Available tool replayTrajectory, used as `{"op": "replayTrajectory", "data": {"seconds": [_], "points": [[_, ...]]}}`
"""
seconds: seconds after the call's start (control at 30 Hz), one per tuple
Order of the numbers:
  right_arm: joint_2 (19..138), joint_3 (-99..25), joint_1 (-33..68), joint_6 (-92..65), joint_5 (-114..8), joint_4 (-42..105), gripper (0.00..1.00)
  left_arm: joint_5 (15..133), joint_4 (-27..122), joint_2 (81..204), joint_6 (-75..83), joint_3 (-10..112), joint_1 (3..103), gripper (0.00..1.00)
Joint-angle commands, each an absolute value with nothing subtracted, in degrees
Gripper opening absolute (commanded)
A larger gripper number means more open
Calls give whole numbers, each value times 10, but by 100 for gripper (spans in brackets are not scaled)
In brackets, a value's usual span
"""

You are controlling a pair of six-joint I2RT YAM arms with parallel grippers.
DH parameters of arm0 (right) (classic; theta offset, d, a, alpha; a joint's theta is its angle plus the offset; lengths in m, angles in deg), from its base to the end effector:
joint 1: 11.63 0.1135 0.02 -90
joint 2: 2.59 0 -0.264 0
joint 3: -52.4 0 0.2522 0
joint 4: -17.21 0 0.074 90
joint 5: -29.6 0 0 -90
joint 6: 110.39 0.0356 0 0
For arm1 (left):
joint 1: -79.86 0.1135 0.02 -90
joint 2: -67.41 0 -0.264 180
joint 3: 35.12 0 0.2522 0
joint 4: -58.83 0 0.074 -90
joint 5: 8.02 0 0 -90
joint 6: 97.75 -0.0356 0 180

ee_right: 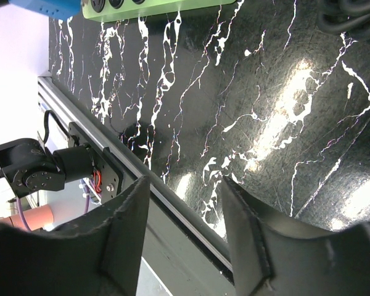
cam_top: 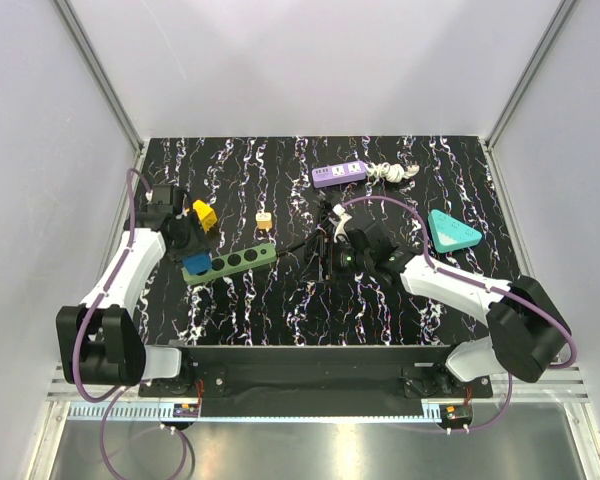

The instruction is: Insert the plug

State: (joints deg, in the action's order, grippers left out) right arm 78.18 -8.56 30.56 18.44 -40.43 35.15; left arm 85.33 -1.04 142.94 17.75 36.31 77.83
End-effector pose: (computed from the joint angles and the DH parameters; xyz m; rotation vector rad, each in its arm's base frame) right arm 0.2140 0.2104 0.2228 -0.2815 2.4273 1.1015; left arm 0.2536 -0.0069 0.2527 -0.5640 2.6260 -0.0714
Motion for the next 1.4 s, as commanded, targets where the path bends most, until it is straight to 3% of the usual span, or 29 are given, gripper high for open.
{"op": "replayTrajectory", "data": {"seconds": [0.0,1.37], "points": [[777,-91,304,174,-419,345,59,855,41,1439,167,379,776,0],[769,-92,304,169,-424,352,64,853,45,1433,125,336,776,0]]}}
